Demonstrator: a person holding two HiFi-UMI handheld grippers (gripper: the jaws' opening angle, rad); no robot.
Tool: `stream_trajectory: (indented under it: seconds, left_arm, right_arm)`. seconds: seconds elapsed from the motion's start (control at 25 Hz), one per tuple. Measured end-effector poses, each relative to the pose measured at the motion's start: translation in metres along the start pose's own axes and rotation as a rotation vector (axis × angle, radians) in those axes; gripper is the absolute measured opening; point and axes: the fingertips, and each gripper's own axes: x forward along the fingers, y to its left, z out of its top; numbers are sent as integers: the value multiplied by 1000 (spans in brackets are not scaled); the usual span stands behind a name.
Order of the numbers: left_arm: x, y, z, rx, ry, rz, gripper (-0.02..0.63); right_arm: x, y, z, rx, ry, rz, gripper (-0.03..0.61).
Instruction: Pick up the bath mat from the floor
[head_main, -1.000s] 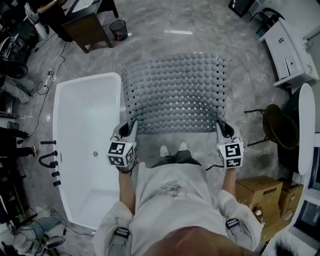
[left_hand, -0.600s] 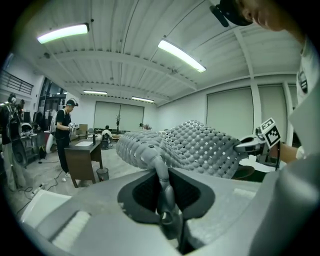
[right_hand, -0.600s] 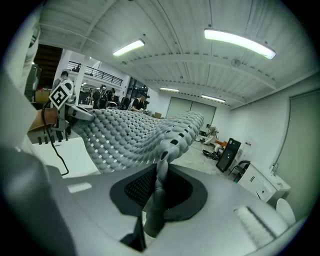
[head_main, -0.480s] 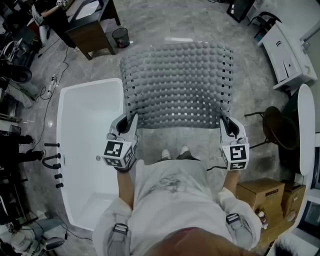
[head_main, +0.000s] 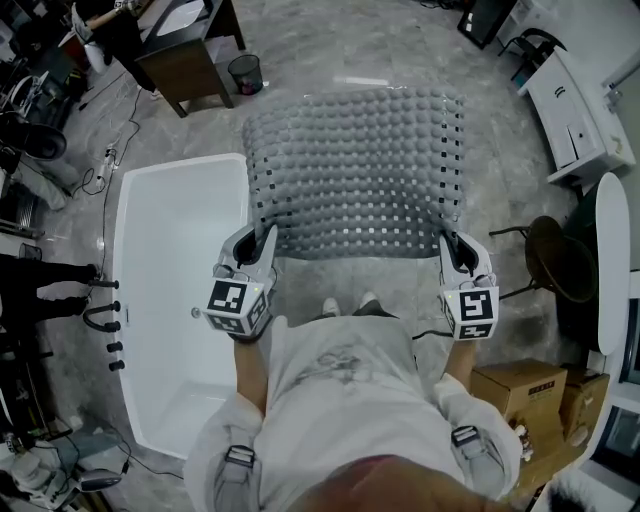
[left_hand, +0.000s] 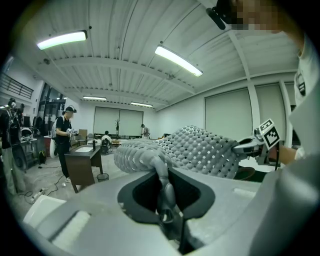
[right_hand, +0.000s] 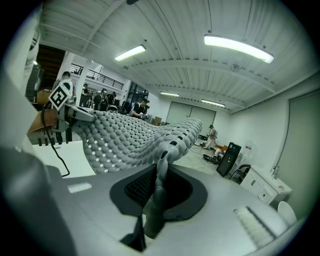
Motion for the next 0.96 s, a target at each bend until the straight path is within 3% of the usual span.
stream_trajectory:
  seconds: [0.96]
  left_arm:
    - [-4, -2, -4, -5, 6, 14, 51]
  right_arm:
    - [0, 2, 3, -9, -8, 14, 41]
